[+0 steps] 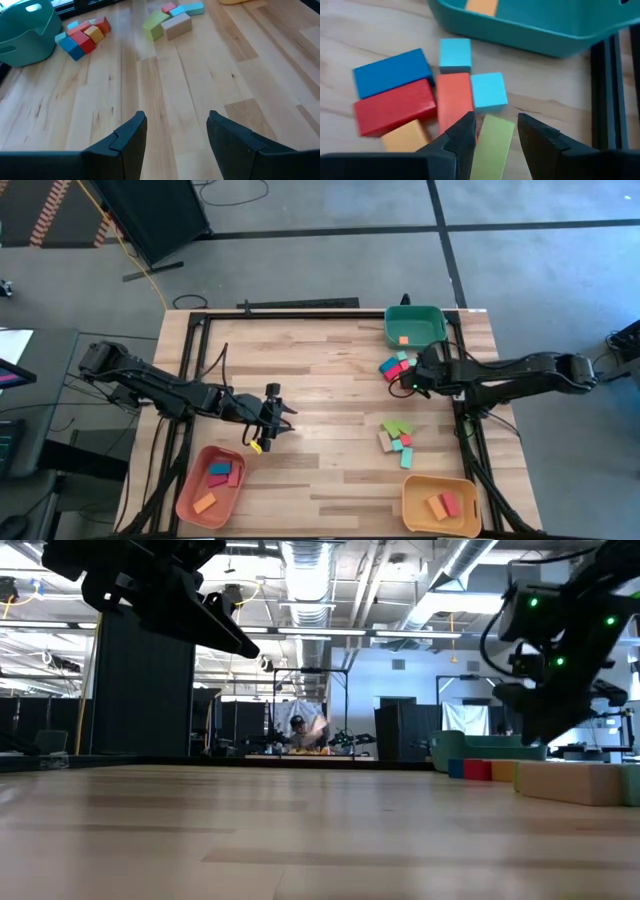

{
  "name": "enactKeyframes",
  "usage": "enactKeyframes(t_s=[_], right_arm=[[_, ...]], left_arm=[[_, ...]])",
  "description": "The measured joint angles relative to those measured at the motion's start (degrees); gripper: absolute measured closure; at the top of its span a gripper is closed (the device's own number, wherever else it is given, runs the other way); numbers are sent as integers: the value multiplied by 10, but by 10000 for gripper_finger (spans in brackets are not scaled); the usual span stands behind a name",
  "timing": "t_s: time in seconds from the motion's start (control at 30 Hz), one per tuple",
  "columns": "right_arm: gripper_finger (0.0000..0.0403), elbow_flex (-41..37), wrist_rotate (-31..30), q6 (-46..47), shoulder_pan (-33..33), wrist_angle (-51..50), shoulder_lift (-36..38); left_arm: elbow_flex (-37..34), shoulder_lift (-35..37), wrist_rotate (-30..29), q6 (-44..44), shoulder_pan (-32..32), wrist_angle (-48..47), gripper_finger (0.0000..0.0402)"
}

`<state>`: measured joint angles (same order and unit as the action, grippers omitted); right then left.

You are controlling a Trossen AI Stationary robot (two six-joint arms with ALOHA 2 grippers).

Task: Sort blocks by size
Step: Put the large orange rectangular block into the yellow bin

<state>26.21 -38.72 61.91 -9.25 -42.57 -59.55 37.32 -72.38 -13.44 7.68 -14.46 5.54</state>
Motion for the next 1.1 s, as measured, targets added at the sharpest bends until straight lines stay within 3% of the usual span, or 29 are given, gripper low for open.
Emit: enactKeyframes(t_s=[0.33,0.63,1.1], right_arm=[[227,-1,-4,-2,-50,54,-90],[227,1,19,-72,-62,231,-163],[227,-1,86,-153,-24,290,-122]], left_arm=[[0,0,1,6,0,0,204],[0,0,1,2,0,-2,204],[0,-26,9,21,37,33,204]])
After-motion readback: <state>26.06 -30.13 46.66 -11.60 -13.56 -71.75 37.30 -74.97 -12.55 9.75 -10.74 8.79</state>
